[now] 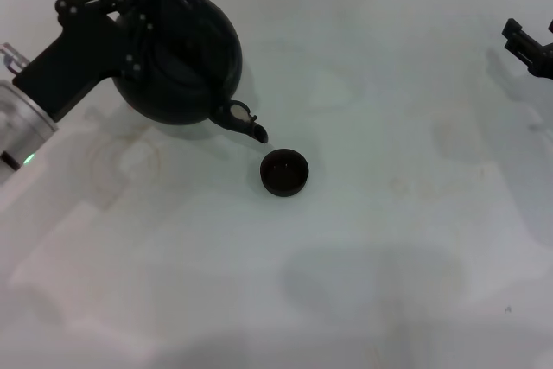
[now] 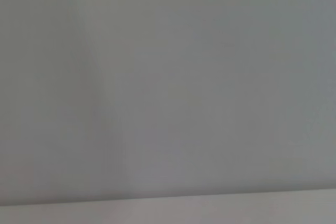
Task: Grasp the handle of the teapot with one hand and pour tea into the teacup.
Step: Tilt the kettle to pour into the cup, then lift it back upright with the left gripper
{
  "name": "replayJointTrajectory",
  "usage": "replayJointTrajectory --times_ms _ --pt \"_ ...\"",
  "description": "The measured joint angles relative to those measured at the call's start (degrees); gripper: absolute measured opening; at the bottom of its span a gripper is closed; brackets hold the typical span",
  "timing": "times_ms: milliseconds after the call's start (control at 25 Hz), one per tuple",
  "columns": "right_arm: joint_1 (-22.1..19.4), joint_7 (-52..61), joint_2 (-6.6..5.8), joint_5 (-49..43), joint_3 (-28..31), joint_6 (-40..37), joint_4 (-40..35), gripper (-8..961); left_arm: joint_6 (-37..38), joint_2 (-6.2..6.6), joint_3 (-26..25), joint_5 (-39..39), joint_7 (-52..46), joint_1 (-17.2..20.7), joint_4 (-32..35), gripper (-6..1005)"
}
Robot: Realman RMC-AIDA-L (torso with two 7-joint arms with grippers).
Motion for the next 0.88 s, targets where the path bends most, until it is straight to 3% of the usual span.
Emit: replayJointTrajectory --times_ms 880 --pt "0.06 0.21 0.00 0.39 0.18 -1.28 -0.48 830 -0.21 -0.18 1.41 0.55 8.85 -0.65 -3.14 121"
